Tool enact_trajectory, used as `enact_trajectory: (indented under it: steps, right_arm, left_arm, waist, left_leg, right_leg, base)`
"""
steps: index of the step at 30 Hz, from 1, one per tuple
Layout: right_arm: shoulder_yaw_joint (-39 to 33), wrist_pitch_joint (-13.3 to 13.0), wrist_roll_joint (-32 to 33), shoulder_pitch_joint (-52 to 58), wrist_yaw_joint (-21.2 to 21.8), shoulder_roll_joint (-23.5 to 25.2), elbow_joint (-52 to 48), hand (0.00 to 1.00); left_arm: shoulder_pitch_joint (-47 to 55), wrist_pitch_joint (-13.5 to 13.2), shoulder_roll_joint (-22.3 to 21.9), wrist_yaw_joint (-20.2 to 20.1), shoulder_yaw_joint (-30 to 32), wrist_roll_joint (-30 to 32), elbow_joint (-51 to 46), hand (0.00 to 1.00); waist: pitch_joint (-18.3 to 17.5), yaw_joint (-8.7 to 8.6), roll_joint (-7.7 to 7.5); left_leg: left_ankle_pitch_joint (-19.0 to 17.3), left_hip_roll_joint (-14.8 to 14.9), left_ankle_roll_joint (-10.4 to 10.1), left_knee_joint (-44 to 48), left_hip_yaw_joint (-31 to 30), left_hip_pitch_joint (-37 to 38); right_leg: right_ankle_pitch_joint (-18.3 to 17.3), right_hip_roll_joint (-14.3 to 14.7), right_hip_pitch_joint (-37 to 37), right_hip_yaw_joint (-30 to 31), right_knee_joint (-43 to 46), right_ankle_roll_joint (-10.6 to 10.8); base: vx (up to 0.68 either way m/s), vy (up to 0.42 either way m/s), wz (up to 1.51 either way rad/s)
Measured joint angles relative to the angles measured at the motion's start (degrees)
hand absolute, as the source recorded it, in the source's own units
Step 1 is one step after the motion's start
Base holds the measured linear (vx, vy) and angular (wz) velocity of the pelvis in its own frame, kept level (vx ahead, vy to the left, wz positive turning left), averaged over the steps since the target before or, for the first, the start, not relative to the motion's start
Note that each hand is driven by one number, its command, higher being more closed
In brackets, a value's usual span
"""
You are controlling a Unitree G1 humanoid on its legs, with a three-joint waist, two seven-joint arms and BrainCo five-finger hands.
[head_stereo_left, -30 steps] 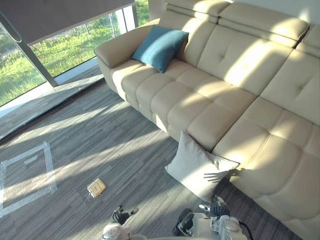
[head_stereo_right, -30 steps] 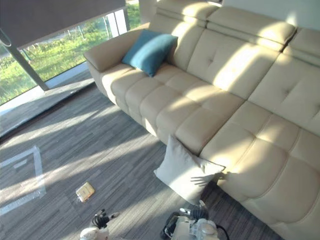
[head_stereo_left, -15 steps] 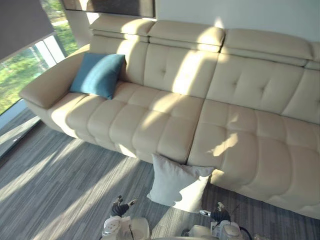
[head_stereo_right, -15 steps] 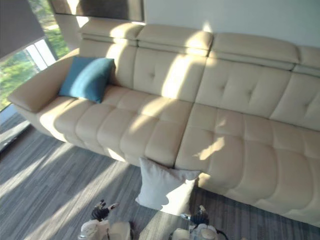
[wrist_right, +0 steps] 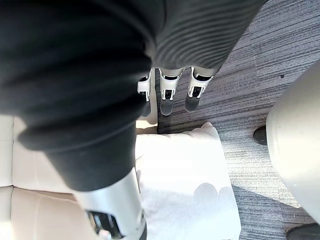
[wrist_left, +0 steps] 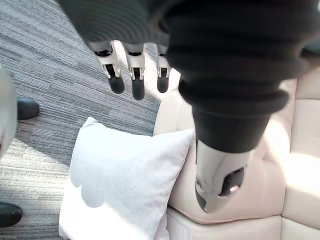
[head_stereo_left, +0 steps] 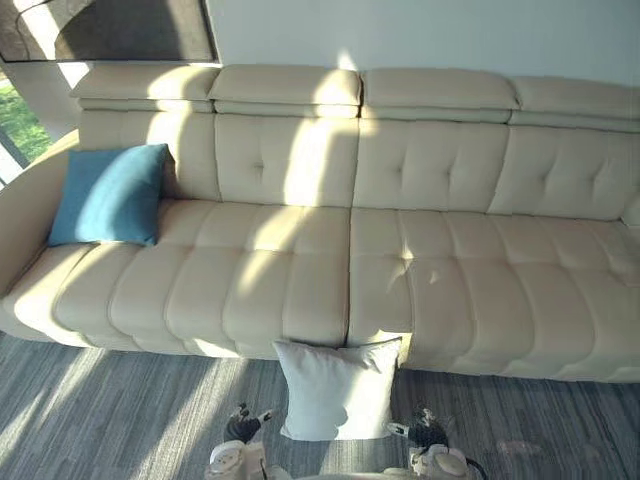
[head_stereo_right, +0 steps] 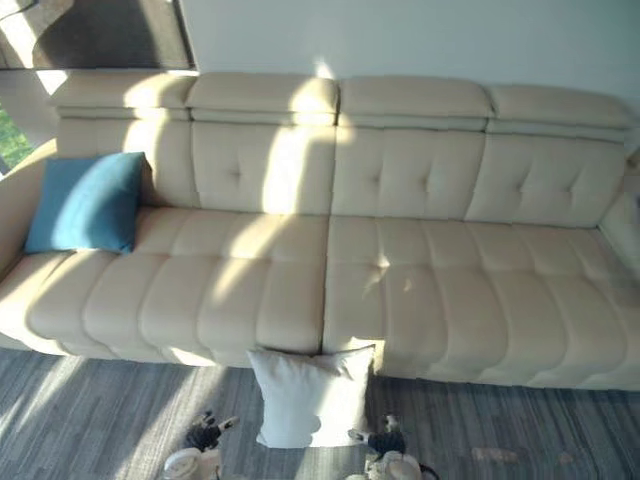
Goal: Pick up cushions and gather them together orderly.
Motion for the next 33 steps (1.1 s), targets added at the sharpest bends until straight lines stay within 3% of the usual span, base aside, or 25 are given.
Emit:
enact_trajectory:
  steps: [2,4,7,10,17,19,26,33]
  right_arm:
    - [0.00,0.02,0.11,-0.91,-0.55,-0.88,-0.01,0.00]
    - [0.10,-0.03,0.90,-2.15,-1.02,-1.19,-0.67,0.00]
    - [0.24,-0.05,3.18,-7.12,-2.46,-2.42,-1.89,0.00]
    - [0.01,-0.45,5.32,-10.43,-4.22,-4.22,-6.74,0.00]
    - [-0.55,-1.72,9.23,-22.69,-7.10,-10.60,-12.47,0.00]
    - [-0.62,-2.03,9.67,-29.33,-7.68,-13.47,-14.24,0.00]
    - [-2.97,-3.48,11.33,-48.42,-8.86,-22.39,-14.58,0.00]
    - [2.10,-4.47,15.20,-62.62,-8.96,-24.37,-14.07,0.00]
  left_arm:
    - [-1.12,-0.05,0.16,0.27,-1.20,-1.24,-0.56,0.00]
    - [-3.55,-0.04,0.59,1.16,-1.19,-2.08,-1.79,0.00]
    - [-7.30,-0.06,1.40,2.76,-1.55,-4.57,-4.17,0.00]
    - [-10.47,-0.23,3.04,5.03,-1.76,-7.32,-7.57,0.00]
    - [-21.65,-1.56,8.80,7.65,-0.74,-11.30,-13.00,0.00]
    - [-26.86,-1.72,11.34,8.47,1.35,-13.00,-14.02,0.00]
    - [-41.14,-2.53,21.61,8.53,3.71,-14.10,-14.57,0.00]
    - [-51.49,-3.61,23.61,8.59,-1.05,-17.27,-16.40,0.00]
  waist:
    - [1.70,0.12,-0.39]
    - [5.02,0.01,-1.49]
    - [10.88,0.20,-1.45]
    - [14.31,0.26,-1.94]
    - [19.97,-0.18,-2.60]
    - [23.30,-0.35,-2.87]
    - [25.74,-0.83,-2.85]
    - [25.95,-0.69,-2.83]
  left_leg:
    - [-0.14,-0.10,0.04,3.10,-0.22,-3.11]
    - [-2.58,0.41,0.38,10.77,-1.16,-9.22]
    - [-7.42,3.69,0.59,25.39,-2.43,-21.91]
    - [-10.18,5.80,0.58,34.95,-3.25,-32.18]
    - [-11.69,8.27,1.62,48.48,-5.23,-52.95]
    - [-11.53,8.64,1.85,51.55,-5.70,-59.08]
    - [-10.95,10.14,2.00,60.40,-7.09,-79.61]
    - [-10.82,10.22,2.18,64.53,-8.58,-90.81]
  right_leg:
    - [-1.42,-0.99,-3.89,-0.83,4.22,-0.48]
    - [-3.81,-2.03,-8.98,-2.28,9.76,-1.38]
    - [-6.40,-1.78,-19.75,-2.74,20.34,-2.72]
    - [-8.35,-1.58,-30.04,-2.48,28.76,-3.59]
    - [-8.78,-1.96,-50.36,-2.08,40.58,-5.51]
    - [-8.25,-2.05,-56.58,-1.80,43.40,-6.26]
    - [-6.96,-2.29,-76.88,-1.52,51.28,-7.28]
    - [-6.96,-2.83,-87.77,-1.72,55.25,-7.12]
  base:
    - [-0.11,-0.050,0.07]
    - [-0.25,-0.097,0.16]
    - [-0.26,-0.073,-0.06]
    - [-0.26,-0.060,-0.19]
    - [-0.22,-0.048,-0.07]
    - [-0.19,-0.039,-0.07]
    - [-0.09,-0.019,-0.03]
    - [-0.05,-0.004,0.03]
